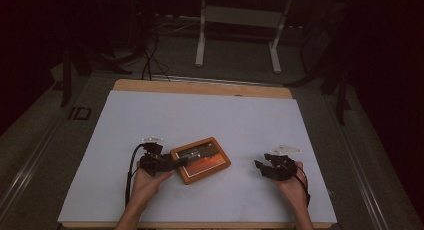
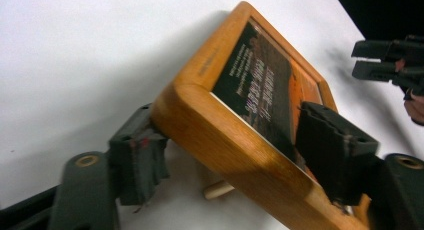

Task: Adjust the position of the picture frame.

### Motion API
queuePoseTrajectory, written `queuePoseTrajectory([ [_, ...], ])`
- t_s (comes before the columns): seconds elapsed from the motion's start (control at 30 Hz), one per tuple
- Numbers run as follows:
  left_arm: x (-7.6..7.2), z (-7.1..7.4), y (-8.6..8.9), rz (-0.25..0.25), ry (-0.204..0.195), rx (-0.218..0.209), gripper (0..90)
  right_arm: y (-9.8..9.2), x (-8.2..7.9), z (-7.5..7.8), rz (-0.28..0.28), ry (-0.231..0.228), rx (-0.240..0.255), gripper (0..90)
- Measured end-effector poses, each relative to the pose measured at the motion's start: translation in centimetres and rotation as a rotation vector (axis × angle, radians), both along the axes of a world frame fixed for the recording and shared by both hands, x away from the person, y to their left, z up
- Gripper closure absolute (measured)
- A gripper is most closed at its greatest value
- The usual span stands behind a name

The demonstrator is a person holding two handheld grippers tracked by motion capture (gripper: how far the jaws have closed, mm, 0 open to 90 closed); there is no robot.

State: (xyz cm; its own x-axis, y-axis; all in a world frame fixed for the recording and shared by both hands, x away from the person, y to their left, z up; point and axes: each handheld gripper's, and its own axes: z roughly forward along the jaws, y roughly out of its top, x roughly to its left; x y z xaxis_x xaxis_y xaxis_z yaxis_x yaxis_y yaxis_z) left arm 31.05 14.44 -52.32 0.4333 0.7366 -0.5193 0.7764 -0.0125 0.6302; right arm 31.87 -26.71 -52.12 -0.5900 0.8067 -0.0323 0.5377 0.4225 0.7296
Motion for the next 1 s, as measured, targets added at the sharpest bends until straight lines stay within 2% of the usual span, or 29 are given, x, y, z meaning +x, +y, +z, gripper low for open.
queuePoseTrajectory([
  [0.07, 0.0, 0.1, 0.2, 0.004, 0.003, -0.008, 34.7, 0.2, -0.1, 0.2, 0.015, -0.003, 0.007, 49.0],
  [0.23, -0.2, 0.6, 0.5, 0.007, -0.019, -0.018, 47.3, 0.9, -0.1, 0.7, 0.055, -0.014, 0.022, 48.2],
  [0.27, -0.4, 1.1, 0.3, -0.010, -0.045, 0.018, 47.3, 1.1, -0.1, 1.0, 0.070, -0.016, 0.028, 48.0],
  [0.3, -0.4, 1.4, 0.2, -0.014, -0.059, 0.034, 51.1, 1.7, -0.2, 1.5, 0.105, -0.028, 0.041, 47.7],
  [0.4, -0.6, 2.3, -0.2, -0.047, -0.099, 0.019, 58.7, 2.5, -0.2, 2.3, 0.162, -0.040, 0.059, 47.4],
  [0.47, -0.7, 2.9, -0.6, -0.069, -0.121, 0.027, 61.6, 3.2, -0.2, 3.0, 0.201, -0.054, 0.060, 47.1],
  [0.5, -0.8, 3.3, -0.9, -0.089, -0.133, 0.034, 63.2, 3.4, -0.2, 3.3, 0.216, -0.062, 0.058, 47.0],
  [0.57, -0.9, 4.1, -1.9, -0.138, -0.156, 0.076, 64.9, 4.2, -0.3, 4.3, 0.260, -0.083, 0.055, 46.7],
  [0.6, -0.9, 4.4, -2.3, -0.161, -0.166, 0.081, 65.8, 4.5, -0.3, 4.9, 0.276, -0.092, 0.053, 46.7],
  [0.63, -0.9, 4.4, -2.3, -0.161, -0.166, 0.081, 66.9, 4.5, -0.3, 4.9, 0.276, -0.092, 0.053, 46.7],
  [0.67, -0.9, 4.9, -3.4, -0.196, -0.192, 0.102, 66.9, 4.9, -0.4, 5.4, 0.294, -0.100, 0.051, 46.6],
  [0.7, -1.0, 5.1, -3.8, -0.205, -0.202, 0.113, 67.8, 5.6, -0.5, 6.8, 0.337, -0.127, 0.039, 45.9],
  [0.8, -1.1, 5.9, -4.9, -0.251, -0.243, 0.128, 68.6, 6.6, -0.6, 8.3, 0.392, -0.156, 0.013, 44.3],
  [0.83, -1.1, 5.9, -4.9, -0.251, -0.243, 0.128, 68.8, 6.6, -0.6, 8.3, 0.392, -0.156, 0.013, 44.3],
  [0.9, -1.3, 6.8, -5.6, -0.291, -0.282, 0.152, 69.2, 7.3, -0.4, 9.3, 0.440, -0.159, -0.003, 42.4],
  [1.0, -1.4, 7.7, -6.3, -0.335, -0.315, 0.175, 69.7, 7.8, -0.1, 9.9, 0.480, -0.163, -0.011, 40.5],
])
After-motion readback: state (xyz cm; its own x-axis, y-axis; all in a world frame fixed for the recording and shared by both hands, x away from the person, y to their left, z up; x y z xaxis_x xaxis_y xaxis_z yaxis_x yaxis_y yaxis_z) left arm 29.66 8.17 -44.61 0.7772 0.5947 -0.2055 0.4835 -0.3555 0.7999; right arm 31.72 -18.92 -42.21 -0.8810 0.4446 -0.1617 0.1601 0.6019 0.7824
